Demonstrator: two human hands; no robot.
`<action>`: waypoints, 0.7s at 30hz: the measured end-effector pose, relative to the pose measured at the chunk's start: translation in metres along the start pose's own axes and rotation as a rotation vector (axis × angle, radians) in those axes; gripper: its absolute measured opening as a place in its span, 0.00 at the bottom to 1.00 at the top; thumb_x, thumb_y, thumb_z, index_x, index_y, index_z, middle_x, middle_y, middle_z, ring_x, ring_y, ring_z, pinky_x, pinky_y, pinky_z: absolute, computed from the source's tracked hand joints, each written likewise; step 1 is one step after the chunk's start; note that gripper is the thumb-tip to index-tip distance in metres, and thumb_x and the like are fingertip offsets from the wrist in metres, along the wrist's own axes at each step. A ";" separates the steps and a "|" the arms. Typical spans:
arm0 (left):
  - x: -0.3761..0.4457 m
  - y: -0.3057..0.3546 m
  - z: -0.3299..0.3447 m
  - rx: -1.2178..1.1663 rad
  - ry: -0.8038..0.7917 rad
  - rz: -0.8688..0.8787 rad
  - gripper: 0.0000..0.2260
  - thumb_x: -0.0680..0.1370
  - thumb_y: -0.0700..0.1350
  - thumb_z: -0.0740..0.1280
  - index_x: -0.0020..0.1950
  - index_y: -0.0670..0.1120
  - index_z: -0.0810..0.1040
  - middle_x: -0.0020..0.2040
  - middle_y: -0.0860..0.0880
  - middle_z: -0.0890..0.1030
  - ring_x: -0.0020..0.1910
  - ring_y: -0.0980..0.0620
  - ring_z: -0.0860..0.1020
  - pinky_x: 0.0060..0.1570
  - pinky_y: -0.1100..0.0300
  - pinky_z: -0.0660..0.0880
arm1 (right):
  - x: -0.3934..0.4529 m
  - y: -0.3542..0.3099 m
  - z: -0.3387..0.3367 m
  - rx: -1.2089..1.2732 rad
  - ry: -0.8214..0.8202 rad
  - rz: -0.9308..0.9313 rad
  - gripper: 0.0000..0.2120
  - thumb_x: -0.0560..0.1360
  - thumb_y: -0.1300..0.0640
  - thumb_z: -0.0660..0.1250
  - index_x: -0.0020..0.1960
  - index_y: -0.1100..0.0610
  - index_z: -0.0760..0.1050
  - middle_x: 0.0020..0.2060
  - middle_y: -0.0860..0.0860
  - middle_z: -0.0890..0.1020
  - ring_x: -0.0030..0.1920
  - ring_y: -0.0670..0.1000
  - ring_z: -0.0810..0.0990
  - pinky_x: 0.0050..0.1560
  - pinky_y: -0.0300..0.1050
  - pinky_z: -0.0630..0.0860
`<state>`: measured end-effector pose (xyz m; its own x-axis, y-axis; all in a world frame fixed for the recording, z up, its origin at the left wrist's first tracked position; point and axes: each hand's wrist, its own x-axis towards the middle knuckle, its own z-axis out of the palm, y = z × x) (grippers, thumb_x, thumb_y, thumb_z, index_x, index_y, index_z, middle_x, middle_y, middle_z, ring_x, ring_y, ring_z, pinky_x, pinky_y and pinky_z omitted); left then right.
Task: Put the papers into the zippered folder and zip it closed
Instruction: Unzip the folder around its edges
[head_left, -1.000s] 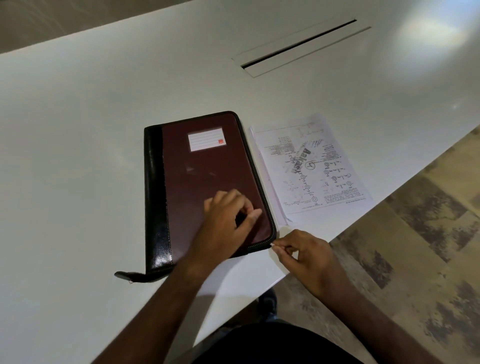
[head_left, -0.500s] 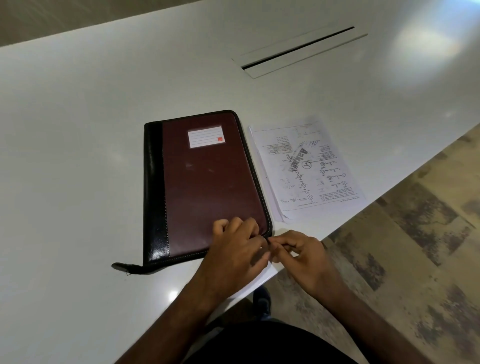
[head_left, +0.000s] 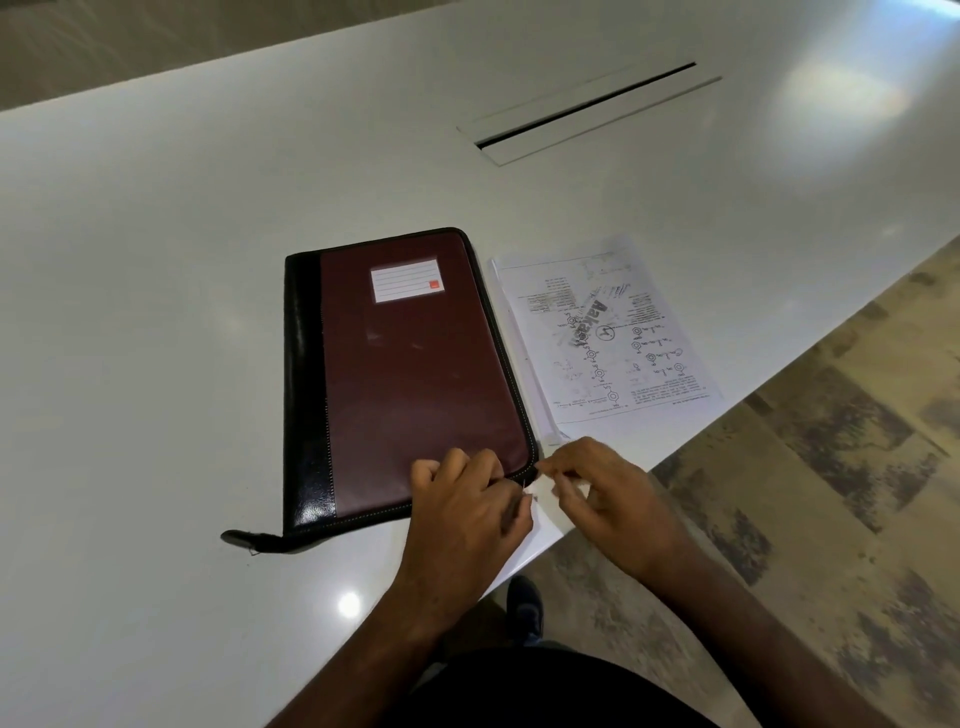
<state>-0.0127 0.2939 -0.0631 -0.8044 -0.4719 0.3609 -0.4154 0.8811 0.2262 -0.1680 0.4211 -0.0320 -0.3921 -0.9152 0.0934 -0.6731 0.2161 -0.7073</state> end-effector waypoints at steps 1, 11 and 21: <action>0.000 -0.001 0.000 0.005 -0.003 -0.013 0.11 0.78 0.57 0.68 0.42 0.52 0.85 0.42 0.53 0.79 0.44 0.52 0.73 0.45 0.50 0.67 | 0.003 -0.001 -0.004 -0.097 -0.020 -0.085 0.13 0.80 0.69 0.72 0.62 0.61 0.84 0.56 0.54 0.85 0.55 0.50 0.84 0.56 0.28 0.74; -0.003 -0.004 -0.004 -0.087 0.013 -0.111 0.08 0.75 0.52 0.72 0.38 0.52 0.81 0.40 0.56 0.78 0.45 0.54 0.73 0.48 0.54 0.66 | 0.033 0.010 -0.011 -0.356 -0.326 -0.315 0.22 0.84 0.66 0.67 0.77 0.55 0.74 0.80 0.49 0.70 0.82 0.50 0.62 0.72 0.52 0.72; -0.023 -0.020 -0.017 -0.144 0.012 -0.195 0.09 0.73 0.48 0.73 0.35 0.50 0.76 0.38 0.56 0.75 0.44 0.54 0.73 0.50 0.52 0.68 | 0.032 0.018 -0.003 -0.417 -0.183 -0.419 0.26 0.72 0.72 0.79 0.68 0.59 0.83 0.69 0.54 0.83 0.71 0.58 0.80 0.56 0.52 0.82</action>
<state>0.0210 0.2862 -0.0607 -0.7093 -0.6339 0.3083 -0.4967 0.7598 0.4195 -0.1947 0.3972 -0.0395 0.0477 -0.9866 0.1558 -0.9493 -0.0933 -0.3001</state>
